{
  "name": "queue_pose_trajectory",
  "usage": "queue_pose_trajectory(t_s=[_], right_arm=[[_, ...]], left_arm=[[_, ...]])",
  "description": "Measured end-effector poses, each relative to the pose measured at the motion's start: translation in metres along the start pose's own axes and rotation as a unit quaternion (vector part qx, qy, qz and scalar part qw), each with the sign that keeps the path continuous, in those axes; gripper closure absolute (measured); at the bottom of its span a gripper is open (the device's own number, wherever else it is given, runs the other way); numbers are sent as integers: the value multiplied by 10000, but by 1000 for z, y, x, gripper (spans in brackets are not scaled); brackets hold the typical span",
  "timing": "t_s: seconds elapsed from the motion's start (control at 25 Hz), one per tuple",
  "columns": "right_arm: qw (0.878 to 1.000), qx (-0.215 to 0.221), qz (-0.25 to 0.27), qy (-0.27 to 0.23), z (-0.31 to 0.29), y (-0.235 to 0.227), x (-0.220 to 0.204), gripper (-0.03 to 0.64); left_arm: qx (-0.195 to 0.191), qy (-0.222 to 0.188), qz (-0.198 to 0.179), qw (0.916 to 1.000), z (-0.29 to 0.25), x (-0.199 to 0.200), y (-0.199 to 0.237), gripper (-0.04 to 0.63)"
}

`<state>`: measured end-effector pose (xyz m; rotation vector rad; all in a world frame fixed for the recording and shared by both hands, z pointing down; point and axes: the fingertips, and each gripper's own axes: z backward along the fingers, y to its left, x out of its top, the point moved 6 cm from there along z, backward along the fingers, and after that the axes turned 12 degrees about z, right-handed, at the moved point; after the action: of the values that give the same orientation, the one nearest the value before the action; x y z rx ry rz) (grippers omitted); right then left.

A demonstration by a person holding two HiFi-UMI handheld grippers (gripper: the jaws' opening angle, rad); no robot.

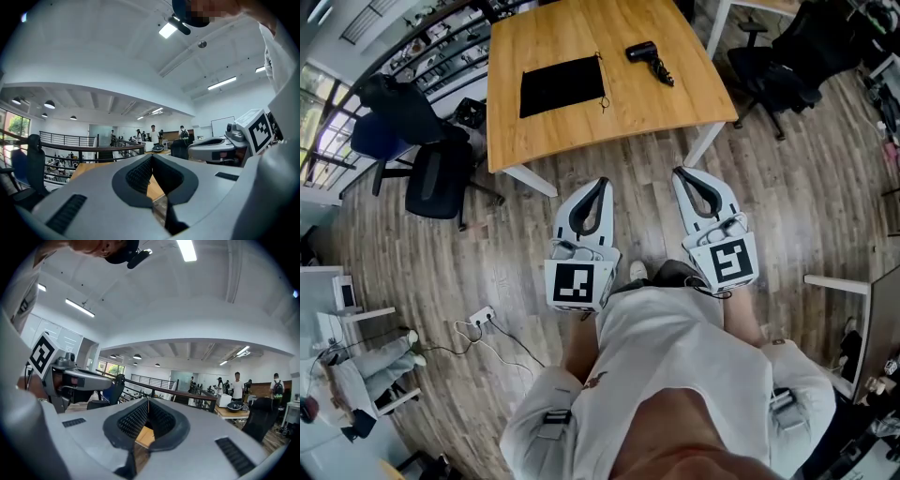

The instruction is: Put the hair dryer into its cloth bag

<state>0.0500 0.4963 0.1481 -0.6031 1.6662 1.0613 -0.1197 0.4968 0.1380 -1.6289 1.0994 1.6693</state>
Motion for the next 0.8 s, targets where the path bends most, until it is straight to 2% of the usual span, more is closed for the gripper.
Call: queue_pose_trajectory(t_s=[0.4,0.8], right_arm=[[10000,-5,-11,83,-47,-16,-8,595],[9999,145,-58,66,-111,-68,-26,595]], left_arm=[[-57,75,117,9999,-40,-2,32,577],[102,218,151,9996,-114,0,58,577]])
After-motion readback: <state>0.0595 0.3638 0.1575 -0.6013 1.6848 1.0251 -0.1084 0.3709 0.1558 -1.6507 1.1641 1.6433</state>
